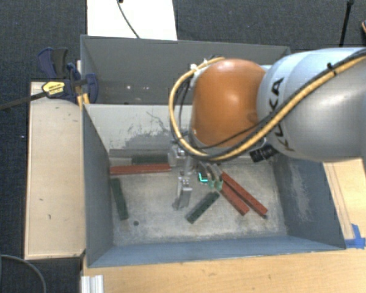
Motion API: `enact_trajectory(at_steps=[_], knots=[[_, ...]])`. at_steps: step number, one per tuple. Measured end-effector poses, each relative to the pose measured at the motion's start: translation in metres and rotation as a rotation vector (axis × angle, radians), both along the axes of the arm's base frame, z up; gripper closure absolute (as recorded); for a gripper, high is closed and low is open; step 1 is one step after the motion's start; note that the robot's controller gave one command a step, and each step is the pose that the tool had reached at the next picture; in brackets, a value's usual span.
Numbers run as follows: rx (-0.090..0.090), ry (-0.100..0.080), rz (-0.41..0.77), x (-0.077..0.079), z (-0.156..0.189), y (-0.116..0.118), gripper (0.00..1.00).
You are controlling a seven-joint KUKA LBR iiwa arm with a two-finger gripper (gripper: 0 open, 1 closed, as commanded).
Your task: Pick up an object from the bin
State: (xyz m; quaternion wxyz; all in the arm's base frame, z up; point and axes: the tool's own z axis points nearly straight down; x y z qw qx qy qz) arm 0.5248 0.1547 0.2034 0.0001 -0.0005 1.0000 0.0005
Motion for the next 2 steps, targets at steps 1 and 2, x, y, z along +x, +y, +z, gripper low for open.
enact_trajectory(at_steps=[1,2], knots=[[-0.001,0.003,0.331,0.0067,-0.1237,-0.0671,0.00],[0.000,-0.001,0.326,0.0078,-0.1214,-0.0654,1.00]])
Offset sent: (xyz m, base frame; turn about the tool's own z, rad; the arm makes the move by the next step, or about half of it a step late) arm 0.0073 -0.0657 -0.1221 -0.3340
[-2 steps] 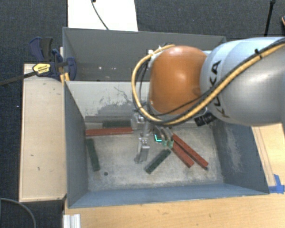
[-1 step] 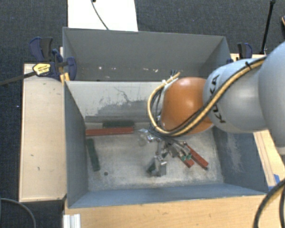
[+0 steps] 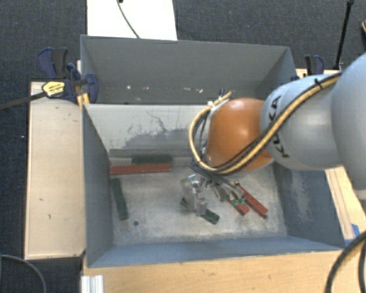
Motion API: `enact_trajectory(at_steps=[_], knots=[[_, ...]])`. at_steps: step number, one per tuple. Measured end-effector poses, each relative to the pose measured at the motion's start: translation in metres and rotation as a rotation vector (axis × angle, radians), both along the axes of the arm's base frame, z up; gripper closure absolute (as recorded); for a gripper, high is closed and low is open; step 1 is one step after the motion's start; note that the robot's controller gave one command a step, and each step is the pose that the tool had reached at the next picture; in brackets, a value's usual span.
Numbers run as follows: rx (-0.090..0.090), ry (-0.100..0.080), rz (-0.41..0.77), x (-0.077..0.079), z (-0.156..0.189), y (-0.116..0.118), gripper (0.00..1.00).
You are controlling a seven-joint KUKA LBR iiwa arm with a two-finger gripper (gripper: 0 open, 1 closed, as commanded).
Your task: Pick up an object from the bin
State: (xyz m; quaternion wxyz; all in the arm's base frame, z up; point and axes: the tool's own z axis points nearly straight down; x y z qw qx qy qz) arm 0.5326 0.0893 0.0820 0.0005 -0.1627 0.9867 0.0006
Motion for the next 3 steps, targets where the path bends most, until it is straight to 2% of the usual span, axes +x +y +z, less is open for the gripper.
enact_trajectory(at_steps=[1,2,3], knots=[[0.000,0.000,-0.003,0.000,0.000,0.000,0.00],[0.000,-0.005,-0.140,-0.045,-0.011,-0.021,0.00],[0.000,-0.002,-0.142,-0.046,-0.012,-0.021,1.00]])
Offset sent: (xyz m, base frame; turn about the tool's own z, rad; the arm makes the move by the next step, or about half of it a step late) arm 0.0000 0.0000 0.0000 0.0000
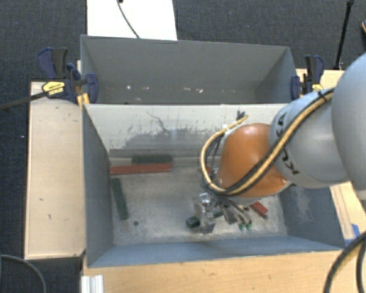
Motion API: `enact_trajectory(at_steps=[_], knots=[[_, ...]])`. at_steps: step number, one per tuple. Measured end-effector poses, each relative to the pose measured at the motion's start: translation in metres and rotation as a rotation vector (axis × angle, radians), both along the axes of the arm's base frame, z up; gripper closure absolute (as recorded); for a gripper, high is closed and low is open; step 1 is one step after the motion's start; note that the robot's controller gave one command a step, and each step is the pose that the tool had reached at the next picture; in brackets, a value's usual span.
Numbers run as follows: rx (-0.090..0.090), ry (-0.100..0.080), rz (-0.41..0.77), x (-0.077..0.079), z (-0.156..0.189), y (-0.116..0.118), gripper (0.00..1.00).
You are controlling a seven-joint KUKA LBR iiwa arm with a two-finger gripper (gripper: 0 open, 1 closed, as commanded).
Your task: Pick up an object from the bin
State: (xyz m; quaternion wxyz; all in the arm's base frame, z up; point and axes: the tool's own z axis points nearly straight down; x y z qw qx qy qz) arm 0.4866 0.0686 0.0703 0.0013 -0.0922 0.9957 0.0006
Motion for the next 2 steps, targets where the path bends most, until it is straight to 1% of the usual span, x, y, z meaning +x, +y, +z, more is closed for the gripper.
enact_trajectory(at_steps=[1,2], knots=[[0.000,-0.008,0.058,0.000,0.118,-0.009,1.00],[-0.001,-0.010,0.116,-0.006,0.266,-0.002,1.00]])
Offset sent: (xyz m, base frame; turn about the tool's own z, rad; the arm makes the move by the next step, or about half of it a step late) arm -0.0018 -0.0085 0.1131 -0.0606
